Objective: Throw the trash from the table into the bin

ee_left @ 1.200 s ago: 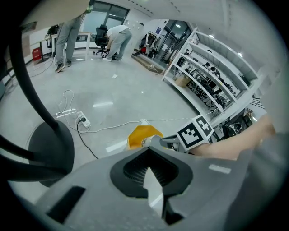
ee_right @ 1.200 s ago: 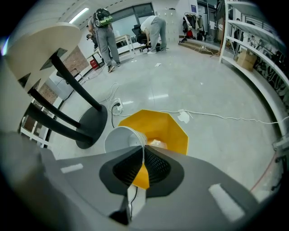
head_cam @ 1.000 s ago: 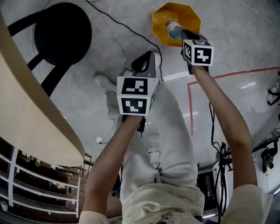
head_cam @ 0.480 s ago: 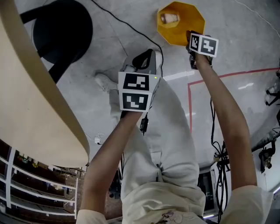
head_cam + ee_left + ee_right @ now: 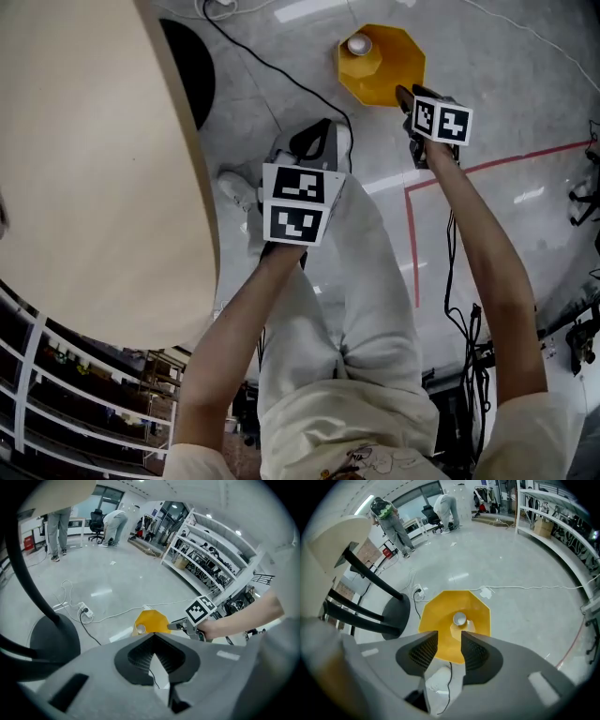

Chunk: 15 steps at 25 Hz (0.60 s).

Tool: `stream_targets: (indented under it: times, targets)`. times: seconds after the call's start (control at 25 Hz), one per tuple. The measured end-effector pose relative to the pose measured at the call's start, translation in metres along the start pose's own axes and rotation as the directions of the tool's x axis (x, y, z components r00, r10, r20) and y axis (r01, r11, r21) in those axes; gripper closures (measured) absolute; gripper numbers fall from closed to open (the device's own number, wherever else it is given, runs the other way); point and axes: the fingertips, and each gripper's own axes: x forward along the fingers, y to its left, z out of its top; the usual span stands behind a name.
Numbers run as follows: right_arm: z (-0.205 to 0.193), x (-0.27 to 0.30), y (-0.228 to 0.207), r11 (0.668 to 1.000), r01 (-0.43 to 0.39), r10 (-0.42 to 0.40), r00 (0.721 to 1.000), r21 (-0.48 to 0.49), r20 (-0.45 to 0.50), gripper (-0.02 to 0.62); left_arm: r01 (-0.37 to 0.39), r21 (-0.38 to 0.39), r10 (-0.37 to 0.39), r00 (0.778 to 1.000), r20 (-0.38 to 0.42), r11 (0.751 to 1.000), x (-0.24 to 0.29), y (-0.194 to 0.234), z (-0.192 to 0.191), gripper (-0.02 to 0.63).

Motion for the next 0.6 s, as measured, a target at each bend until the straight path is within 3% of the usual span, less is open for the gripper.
stream_targets:
  times: [0.28, 0.6]
  targets:
    - [0.024, -0.087, 0.04, 0.999, -0.04, 0.043, 0.991, -0.032, 0.124, 0.481, 0.039, 0.071, -0.042, 0.998, 0.045, 0.997, -0.063, -0.047, 0.028, 0.603]
    - [0.017, -0.206, 0.106, 0.992, -0.124, 0.123, 0.977, -0.005, 0.173, 0.486, 0.048, 0.115, -0.063, 0.99, 0.129, 0.992, -0.169, -0.089, 0.062, 0.603]
